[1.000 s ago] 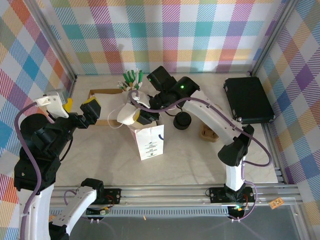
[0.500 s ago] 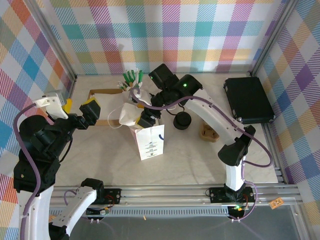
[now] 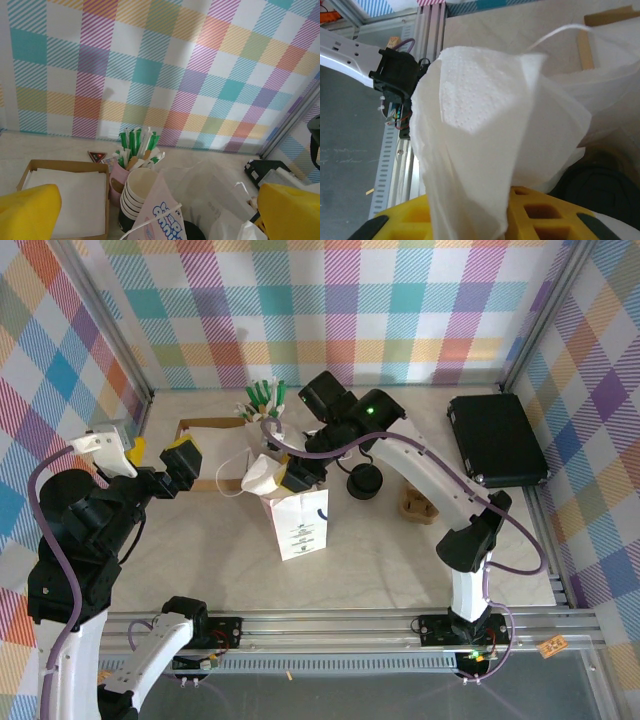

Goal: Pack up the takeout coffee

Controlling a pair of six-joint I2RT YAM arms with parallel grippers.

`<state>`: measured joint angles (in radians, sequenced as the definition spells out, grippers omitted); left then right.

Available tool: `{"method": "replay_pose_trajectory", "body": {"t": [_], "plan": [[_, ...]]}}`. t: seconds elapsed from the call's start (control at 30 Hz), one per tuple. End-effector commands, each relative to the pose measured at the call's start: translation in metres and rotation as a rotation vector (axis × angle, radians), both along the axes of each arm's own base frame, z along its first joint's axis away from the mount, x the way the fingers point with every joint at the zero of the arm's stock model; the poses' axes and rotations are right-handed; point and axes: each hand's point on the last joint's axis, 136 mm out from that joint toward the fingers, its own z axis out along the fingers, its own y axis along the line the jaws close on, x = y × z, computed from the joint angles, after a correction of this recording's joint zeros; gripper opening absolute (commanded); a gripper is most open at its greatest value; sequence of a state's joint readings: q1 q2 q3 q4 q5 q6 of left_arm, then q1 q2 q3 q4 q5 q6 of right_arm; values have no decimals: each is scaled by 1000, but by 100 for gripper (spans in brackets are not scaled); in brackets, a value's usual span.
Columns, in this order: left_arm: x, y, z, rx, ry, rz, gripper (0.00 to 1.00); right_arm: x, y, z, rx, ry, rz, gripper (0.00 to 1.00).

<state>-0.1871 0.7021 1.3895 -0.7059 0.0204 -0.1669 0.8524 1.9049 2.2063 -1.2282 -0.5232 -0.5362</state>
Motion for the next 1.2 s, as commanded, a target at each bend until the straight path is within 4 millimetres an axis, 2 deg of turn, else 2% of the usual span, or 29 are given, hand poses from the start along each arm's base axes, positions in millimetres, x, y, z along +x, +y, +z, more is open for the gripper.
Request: {"method": "replay_pose_trajectory", "body": {"t": [0.0, 0.17, 0.27, 0.6, 0.8, 0.93, 1.13, 1.17], "plan": [[2, 2, -8, 10, 19, 11, 100, -5, -2, -27, -76, 63, 14, 28], [6, 1, -10, 16, 26, 11, 100, 0, -3, -43, -131, 75, 4, 28], [6, 1, -10, 20, 26, 10, 100, 0, -3, -43, -134, 76, 3, 31], [11, -2, -12, 26, 39, -3, 100, 0, -2, 17, 12, -38, -6, 57], [15, -4, -13, 25, 42, -13, 100, 1, 2, 23, 43, -51, 4, 60], [17, -5, -14, 26, 46, -14, 100, 2, 4, 21, 36, -46, 0, 49], [20, -6, -17, 29, 57, -16, 100, -1, -1, 10, 2, -30, 13, 17], [20, -5, -18, 33, 59, -13, 100, -2, -2, 7, -6, -26, 14, 14]]}}
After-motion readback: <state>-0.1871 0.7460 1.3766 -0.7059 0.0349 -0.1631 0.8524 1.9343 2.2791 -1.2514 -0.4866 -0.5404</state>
